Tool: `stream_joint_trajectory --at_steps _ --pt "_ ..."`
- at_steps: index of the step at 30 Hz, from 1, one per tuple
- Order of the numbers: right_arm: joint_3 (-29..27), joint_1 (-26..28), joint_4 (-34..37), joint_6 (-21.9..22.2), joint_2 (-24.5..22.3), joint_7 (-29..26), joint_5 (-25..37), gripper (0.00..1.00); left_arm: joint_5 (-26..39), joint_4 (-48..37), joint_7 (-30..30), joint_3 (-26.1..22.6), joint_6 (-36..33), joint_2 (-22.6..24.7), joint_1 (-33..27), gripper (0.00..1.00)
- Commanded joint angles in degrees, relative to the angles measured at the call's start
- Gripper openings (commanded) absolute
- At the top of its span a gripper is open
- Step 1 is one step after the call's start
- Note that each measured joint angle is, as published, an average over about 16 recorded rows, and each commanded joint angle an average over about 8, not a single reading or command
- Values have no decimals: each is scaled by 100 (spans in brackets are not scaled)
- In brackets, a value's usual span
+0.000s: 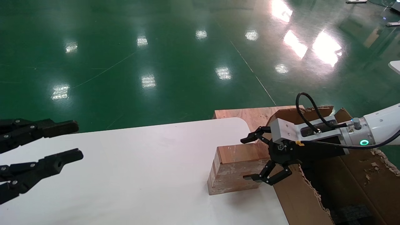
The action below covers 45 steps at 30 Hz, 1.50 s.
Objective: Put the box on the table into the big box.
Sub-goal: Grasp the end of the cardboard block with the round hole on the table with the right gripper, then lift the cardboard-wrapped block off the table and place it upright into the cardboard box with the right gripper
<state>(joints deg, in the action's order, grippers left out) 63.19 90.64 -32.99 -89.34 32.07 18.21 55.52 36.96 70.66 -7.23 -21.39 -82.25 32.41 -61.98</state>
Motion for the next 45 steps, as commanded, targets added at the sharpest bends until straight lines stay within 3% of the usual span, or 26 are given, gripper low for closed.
stream_joint_trajectory --at_steps 1,5,6,8,35,39,45 --pt "6 3 2 2 0 1 -1 67 0 0 0 0 0 0 0 100" --pt "4 0 2 3 0 1 1 17 0 0 0 0 1 0 0 100" --pt "3 -1 2 3 0 0 1 8 0 0 0 0 1 0 0 100" --pt "1 -1 1 4 0 0 2 0 0 -1 0 0 1 0 0 100" --pt "-7 -14 -11 7 -5 -39 -13 0 0 -1 0 0 0 0 0 100" --pt "1 -35 -52 -58 -43 -313 -169 0 -1 -1 0 0 0 0 0 100" --pt "52 -57 -412 -179 -371 -1164 -775 0 -1 -1 0 0 0 0 0 100"
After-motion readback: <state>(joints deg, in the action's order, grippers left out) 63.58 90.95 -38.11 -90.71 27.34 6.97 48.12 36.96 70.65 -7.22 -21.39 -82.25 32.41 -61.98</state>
